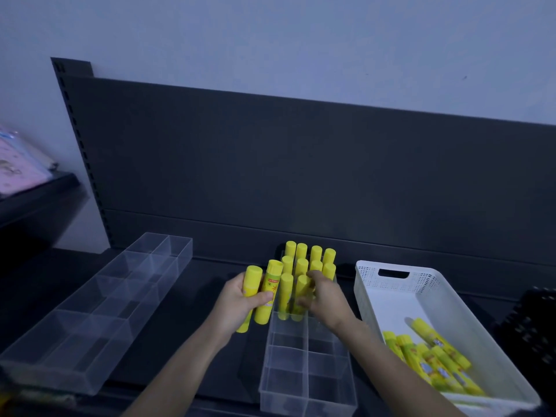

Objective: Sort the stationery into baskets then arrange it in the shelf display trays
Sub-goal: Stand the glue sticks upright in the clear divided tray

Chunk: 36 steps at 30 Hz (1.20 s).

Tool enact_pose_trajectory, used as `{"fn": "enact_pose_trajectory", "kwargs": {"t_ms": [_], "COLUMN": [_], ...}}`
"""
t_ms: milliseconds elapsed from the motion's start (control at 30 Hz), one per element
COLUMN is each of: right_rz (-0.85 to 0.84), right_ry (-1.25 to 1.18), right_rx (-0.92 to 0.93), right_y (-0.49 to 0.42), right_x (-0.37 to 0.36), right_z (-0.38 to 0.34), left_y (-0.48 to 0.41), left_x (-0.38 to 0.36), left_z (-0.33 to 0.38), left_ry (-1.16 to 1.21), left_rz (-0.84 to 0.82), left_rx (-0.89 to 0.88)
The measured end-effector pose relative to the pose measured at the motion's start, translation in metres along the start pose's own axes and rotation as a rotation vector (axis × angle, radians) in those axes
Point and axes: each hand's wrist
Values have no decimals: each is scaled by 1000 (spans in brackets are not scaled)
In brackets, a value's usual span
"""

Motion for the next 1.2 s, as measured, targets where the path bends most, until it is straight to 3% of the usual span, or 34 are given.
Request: {"fn": "enact_pose_trajectory", "kwargs": {"t_ms": [167, 300, 433, 533, 633, 667, 733, 800, 900, 1033, 1200], "right_rz": [188, 118, 138, 208, 154, 92, -58, -174, -257, -226, -73], "right_ry": [-302, -616, -687, -771, -943, -895, -533, -158, 90, 206, 16], "right_rx": [71, 143, 126, 47, -198, -265, -313, -267, -130, -82, -105], "right_y": [15, 25, 24, 24, 25, 27, 27, 24, 15, 0, -4], "right_x": [35, 43, 39, 39, 46, 49, 52, 54, 54, 37, 17], "right_z": [-18, -30, -23, -14, -6, -2, 7, 14, 11, 7, 10], "left_y": [-2, -3, -3, -6, -6, -6, -5, -4, -5, -7, -8], "left_x": [-13, -31, -43, -37, -23, -20, -16, -15, -13, -11, -5], "left_z": [2, 8, 10, 9, 5, 4, 3, 2, -2, -7, -10], "left_ry": [4, 34, -69, -197, -277, -283, -243, -139, -111, -149, -75], "left_rz": [-75, -159, -188, -136, -59, -39, -42, -93, -111, -117, -120], "left_rx": [-26, -64, -77, -94, -97, -82, -23, 47, 43, -39, -81]}}
Point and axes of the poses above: each hand's wrist, its own y-axis away from the middle knuckle, its own x-axis out of the back of the hand, z = x × y, and after that the axes turned 15 degrees about x, right-handed
